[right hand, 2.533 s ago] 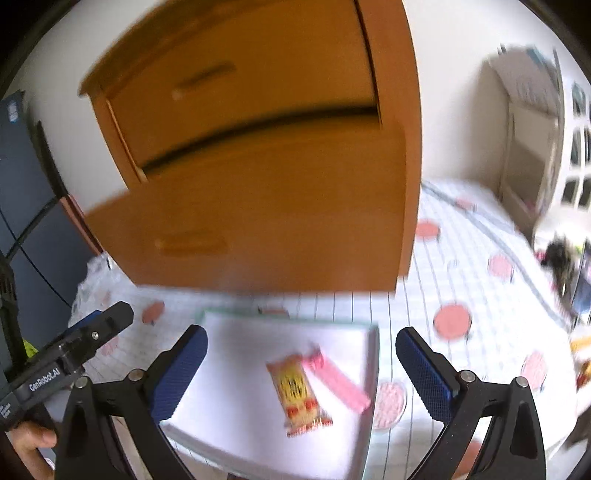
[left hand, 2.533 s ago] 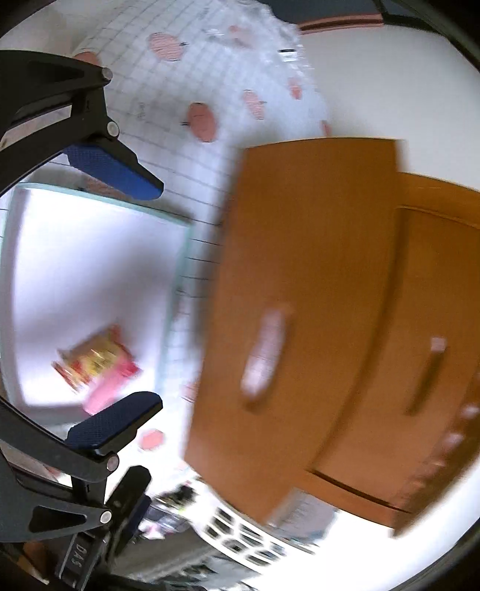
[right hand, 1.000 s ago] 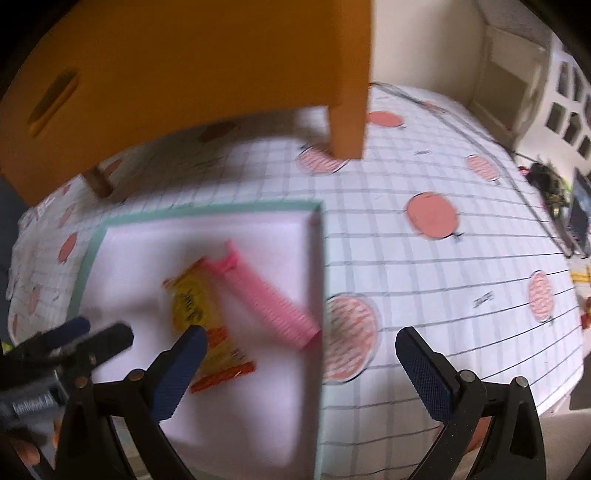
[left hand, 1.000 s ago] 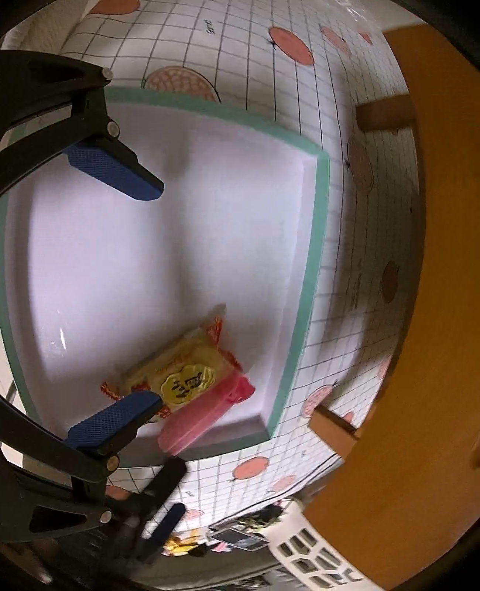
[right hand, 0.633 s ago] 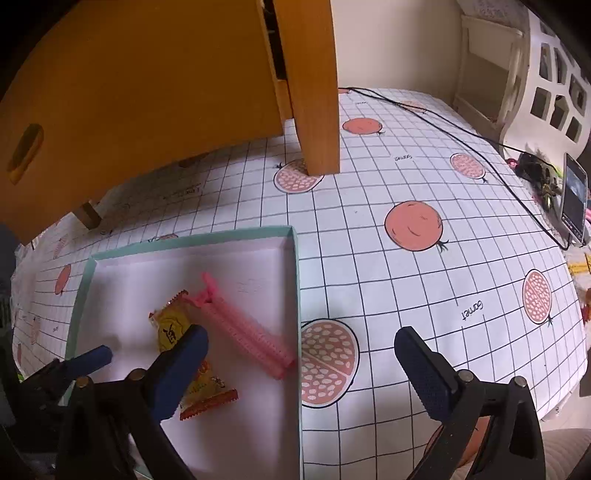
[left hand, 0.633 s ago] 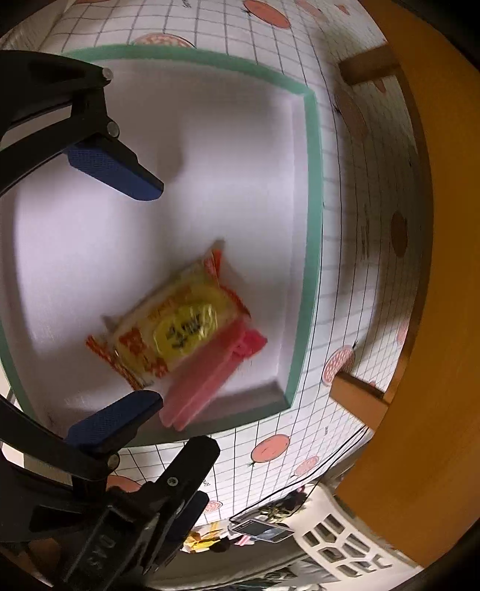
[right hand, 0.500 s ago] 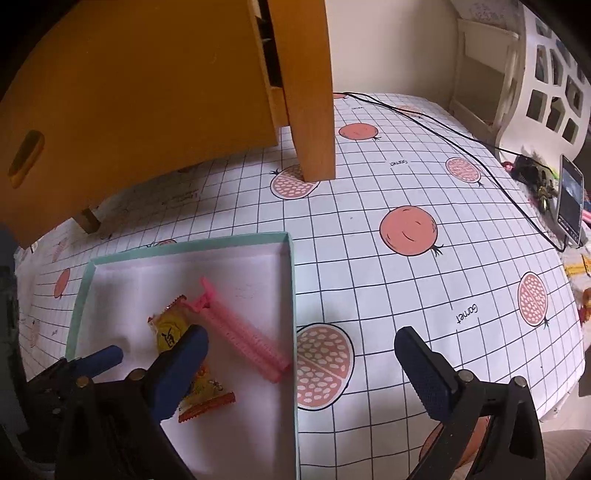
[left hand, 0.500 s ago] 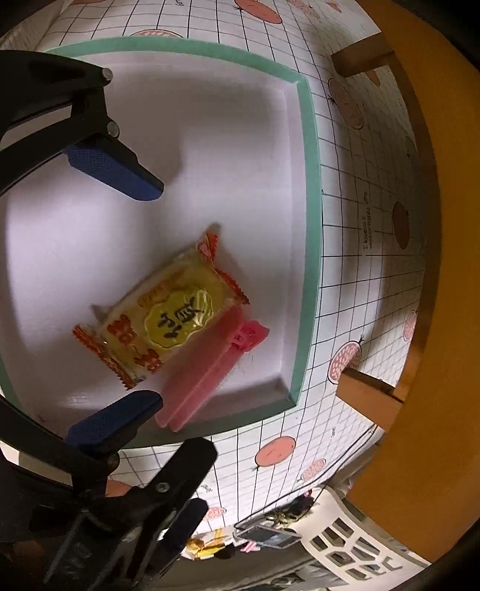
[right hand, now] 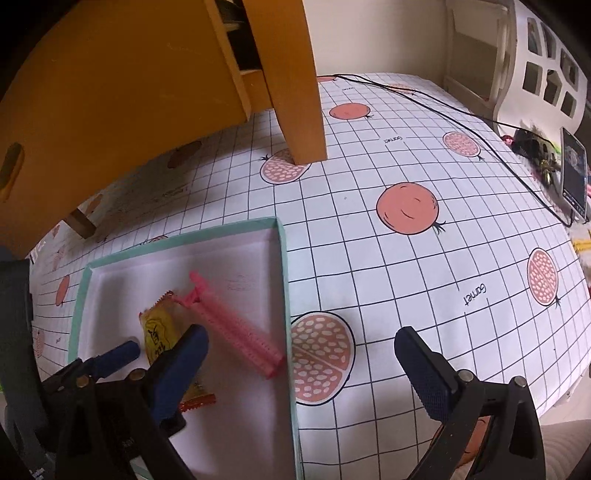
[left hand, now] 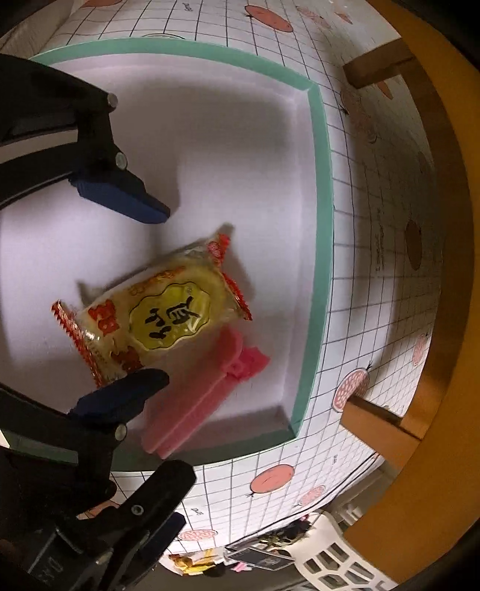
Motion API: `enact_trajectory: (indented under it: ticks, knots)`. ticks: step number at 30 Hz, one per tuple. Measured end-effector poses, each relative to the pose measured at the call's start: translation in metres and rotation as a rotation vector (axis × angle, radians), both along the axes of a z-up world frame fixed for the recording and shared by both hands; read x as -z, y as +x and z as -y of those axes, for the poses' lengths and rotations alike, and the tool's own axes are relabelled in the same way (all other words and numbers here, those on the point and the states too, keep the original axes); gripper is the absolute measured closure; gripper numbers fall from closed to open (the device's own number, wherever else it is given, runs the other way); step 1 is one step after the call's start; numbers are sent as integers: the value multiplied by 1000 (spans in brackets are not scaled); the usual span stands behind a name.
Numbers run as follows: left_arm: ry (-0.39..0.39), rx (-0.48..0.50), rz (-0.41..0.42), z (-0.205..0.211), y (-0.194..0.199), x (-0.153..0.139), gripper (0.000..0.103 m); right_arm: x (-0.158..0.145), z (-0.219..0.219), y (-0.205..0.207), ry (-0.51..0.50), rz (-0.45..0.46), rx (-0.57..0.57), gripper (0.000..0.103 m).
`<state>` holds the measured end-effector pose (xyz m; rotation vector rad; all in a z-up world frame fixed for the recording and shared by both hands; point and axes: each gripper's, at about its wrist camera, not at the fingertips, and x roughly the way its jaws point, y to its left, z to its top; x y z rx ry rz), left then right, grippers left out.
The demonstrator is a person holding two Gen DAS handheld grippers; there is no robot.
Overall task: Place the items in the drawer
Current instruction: 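Grasp the yellow snack bag with the left tool while the right tool grasps the pink roller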
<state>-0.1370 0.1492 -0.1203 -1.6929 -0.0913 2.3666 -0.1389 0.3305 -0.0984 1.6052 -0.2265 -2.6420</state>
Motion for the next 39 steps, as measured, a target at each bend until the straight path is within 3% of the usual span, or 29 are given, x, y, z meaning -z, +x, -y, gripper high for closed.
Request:
enact_trajectory:
  ticks: [8,14,26,33,39]
  knots:
    - [4,-48,-2,25,4,-1,41,3,6,-1,-6,3,-29,1]
    - [-3,-70,-5,45,9,-1,51,1,26,-3,17,-27,-110,1]
    - [-13,-171,25,77,16,0,51,3,69,-14,79,-79,-304,1]
    - [-24,-148,18,71,14,2,42,16,75,-18,78,-51,-339,5]
    - [-2,-157,18,78,19,0,39,26,71,-18,91,-21,-331,15]
